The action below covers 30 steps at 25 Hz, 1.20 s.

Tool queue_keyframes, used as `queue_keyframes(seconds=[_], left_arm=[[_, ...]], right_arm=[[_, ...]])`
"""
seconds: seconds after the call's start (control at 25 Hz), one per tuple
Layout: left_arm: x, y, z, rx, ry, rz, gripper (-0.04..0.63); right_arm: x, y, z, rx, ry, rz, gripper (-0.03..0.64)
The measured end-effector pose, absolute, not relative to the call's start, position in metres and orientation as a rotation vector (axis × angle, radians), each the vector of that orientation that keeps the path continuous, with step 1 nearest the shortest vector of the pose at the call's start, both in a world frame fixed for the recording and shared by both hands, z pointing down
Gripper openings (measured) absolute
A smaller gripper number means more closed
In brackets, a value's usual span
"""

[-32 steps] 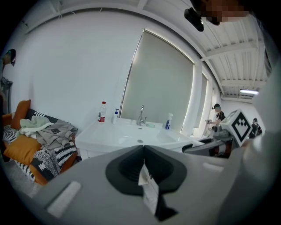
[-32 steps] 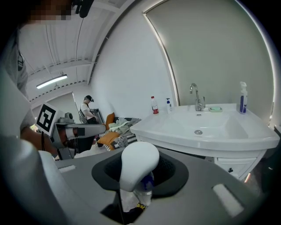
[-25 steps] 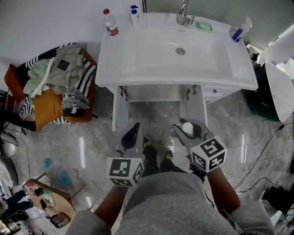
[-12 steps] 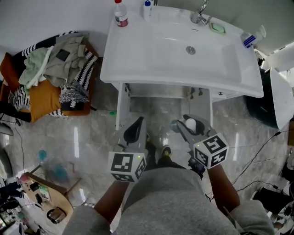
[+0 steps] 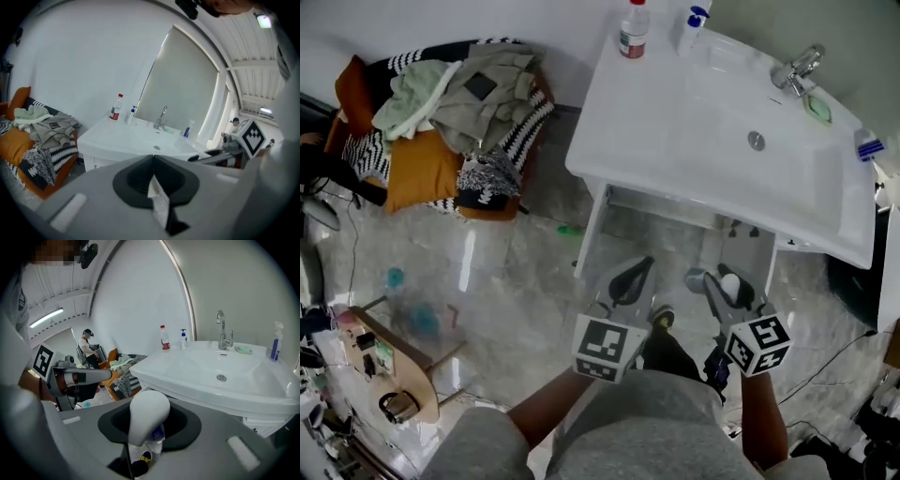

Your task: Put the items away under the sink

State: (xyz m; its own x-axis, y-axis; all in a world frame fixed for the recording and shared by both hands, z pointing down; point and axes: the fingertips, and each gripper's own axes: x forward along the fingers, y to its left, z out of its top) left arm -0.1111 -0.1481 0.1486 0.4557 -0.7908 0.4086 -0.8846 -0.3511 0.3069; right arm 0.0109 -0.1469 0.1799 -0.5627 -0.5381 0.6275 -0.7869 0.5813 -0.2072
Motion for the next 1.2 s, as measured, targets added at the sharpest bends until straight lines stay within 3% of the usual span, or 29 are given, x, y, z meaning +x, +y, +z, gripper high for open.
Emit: queue_keyframes(seconds=[0.52,1.2], left_arm=[[-0.105,-0.165,0.22,2.07,-1.561,0.297,0.012],[-0.075,-0.197,0.41,2.059,-1.604,0.318,0.012]], right_arm=[[0.02,-0.191,0.251,0.966,-2.318,0.686,0.129],[0.025,-0.223,0.429,1.0,-2.304,0.667,0.129]])
